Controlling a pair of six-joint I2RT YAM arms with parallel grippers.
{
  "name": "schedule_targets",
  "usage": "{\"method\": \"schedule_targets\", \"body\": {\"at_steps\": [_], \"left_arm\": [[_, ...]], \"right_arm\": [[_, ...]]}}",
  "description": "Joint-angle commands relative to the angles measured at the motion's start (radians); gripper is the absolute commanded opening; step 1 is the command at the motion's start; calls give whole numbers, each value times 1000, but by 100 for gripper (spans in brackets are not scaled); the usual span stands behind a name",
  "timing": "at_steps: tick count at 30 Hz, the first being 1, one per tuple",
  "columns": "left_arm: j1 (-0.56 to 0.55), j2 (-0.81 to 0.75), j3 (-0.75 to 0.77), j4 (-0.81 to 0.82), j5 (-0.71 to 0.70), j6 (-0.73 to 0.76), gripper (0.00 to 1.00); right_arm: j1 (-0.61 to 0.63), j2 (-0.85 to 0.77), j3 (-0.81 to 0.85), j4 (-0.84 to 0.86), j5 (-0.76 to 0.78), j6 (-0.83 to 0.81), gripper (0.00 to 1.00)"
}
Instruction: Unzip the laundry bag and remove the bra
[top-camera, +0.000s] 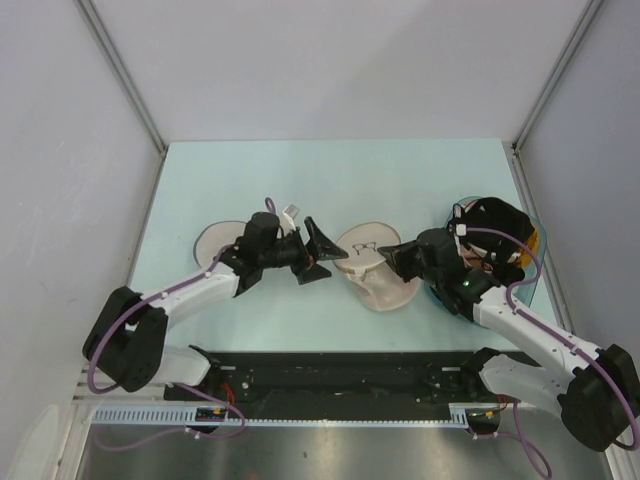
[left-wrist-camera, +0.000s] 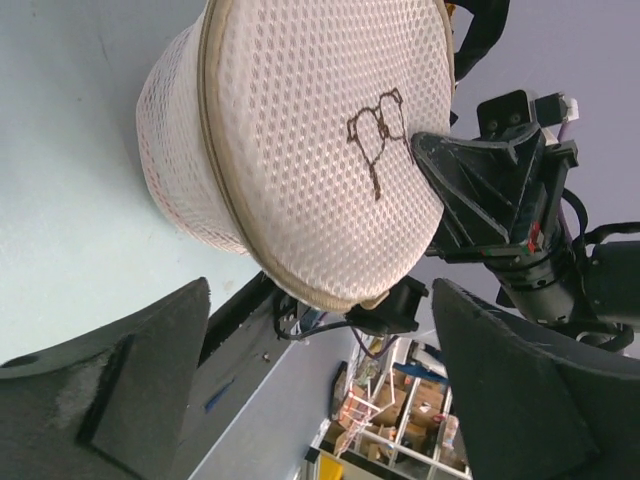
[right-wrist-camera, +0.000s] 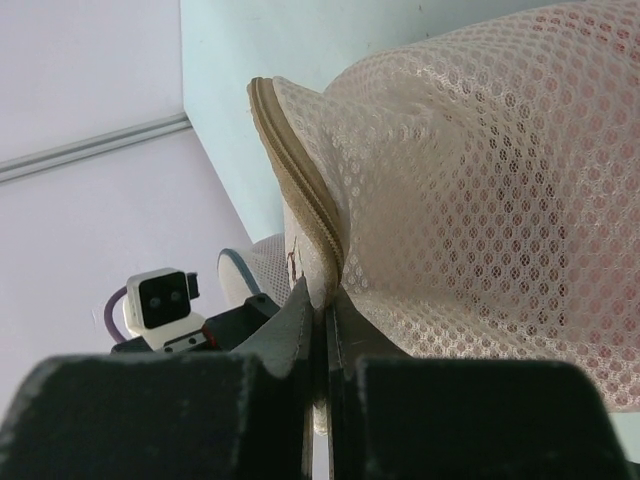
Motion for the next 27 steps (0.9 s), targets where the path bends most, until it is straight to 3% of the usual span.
{"method": "schedule_targets", "body": {"at_steps": [1, 5, 6, 10, 13, 14, 15, 16, 18, 24, 27], "left_arm": [[-9, 38, 10, 136, 27, -54, 90], [-11, 67, 28, 159, 9, -60, 71], [-11, 85, 39, 160, 9, -60, 59], [-17, 119, 62, 182, 5, -59, 44], [-15, 128, 71, 196, 15, -60, 21], [-14, 128, 73, 194, 15, -60, 5], [-12, 124, 76, 191, 10, -59, 0], [-11, 112, 76, 179, 9, -59, 0], [-8, 98, 89, 124, 1, -48, 0], [-6, 3, 178, -172, -163, 30, 1], [-8, -55, 215, -267, -301, 61, 0]], "right_arm": [[-4, -7, 1, 44, -4, 12, 0], [-9, -2, -7, 44, -11, 6, 0], [-7, -2, -10, 47, -15, 8, 0], [-7, -4, -21, 55, -18, -2, 0], [-12, -10, -22, 58, -24, -34, 0], [-20, -11, -22, 75, -35, -87, 10], [-29, -19, -21, 84, -75, -116, 29], [-41, -25, -19, 83, -96, -141, 64], [-62, -62, -3, 45, -119, -224, 87], [-53, -192, 118, -172, -57, -470, 88], [21, -226, 175, -294, 12, -541, 85]]}}
